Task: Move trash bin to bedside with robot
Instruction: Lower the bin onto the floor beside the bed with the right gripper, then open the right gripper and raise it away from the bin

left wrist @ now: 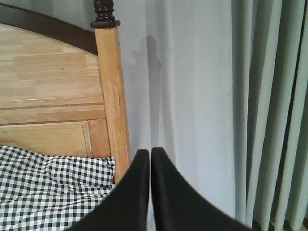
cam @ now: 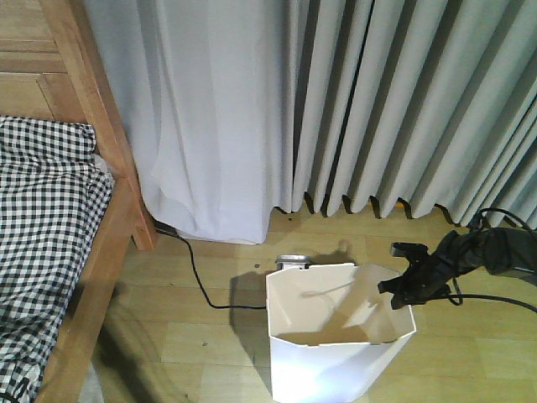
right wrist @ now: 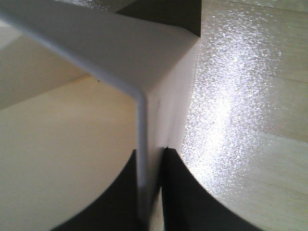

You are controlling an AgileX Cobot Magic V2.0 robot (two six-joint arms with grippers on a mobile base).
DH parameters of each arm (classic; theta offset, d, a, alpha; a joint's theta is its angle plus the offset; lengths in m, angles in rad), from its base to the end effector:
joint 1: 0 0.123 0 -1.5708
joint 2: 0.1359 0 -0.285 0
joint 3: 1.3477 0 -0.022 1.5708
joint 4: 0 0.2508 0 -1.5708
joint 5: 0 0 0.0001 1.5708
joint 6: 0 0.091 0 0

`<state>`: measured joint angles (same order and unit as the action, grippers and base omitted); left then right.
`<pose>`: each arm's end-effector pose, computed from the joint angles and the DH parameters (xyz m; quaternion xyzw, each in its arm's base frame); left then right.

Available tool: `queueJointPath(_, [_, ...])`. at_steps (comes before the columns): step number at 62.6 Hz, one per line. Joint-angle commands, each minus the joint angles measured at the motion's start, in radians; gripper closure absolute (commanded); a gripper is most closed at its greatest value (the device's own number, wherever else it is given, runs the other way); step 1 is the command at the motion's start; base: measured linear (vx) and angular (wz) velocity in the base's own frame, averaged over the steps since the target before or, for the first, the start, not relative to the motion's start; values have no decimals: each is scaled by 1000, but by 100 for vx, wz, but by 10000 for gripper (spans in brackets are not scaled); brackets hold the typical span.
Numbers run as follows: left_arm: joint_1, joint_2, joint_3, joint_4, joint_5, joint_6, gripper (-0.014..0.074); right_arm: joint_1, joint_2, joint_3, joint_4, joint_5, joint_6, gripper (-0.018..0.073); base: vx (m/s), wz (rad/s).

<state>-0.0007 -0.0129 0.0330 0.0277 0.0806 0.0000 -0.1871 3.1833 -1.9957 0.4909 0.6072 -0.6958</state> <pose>0.0569 0.0002 0.1954 0.0093 0.7118 0.0102 0.7023 0.4042 -0.0516 -0.2283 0.0416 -0.9891 -0.1411 0.0067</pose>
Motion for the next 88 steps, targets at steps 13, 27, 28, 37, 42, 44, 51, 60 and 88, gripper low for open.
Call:
queueJointPath(13, [-6,-14,12,-9,-75,-14,603,20,-48,-16,0,87,29,445,0,0])
queueJointPath(27, [-6,-14,12,-9,-75,-14,603,20,-55,-27,-100,78,117,207,0,0])
queueJointPath(28, [-6,-14,12,-9,-75,-14,603,20,-57,-27,-100,76,117,194,0,0])
queueJointPath(37, [-6,-14,12,-9,-75,-14,603,17,-57,-27,-98,66,116,106,0,0])
queueJointPath(42, [-6,-14,12,-9,-75,-14,603,17,-57,-27,-97,64,115,102,0,0])
queueJointPath(44, [-6,-14,12,-9,-75,-14,603,17,-57,-27,-97,64,115,102,0,0])
queueJointPath(51, [-6,-14,12,-9,-75,-14,603,17,-59,-29,-99,90,113,103,0,0])
queueJointPath(60, [-6,-14,12,-9,-75,-14,603,8,-123,-9,-118,92,138,103,0,0])
queueJointPath(88, [-6,-14,12,-9,-75,-14,603,9,-778,665,-113,-283,58,103,0,-1])
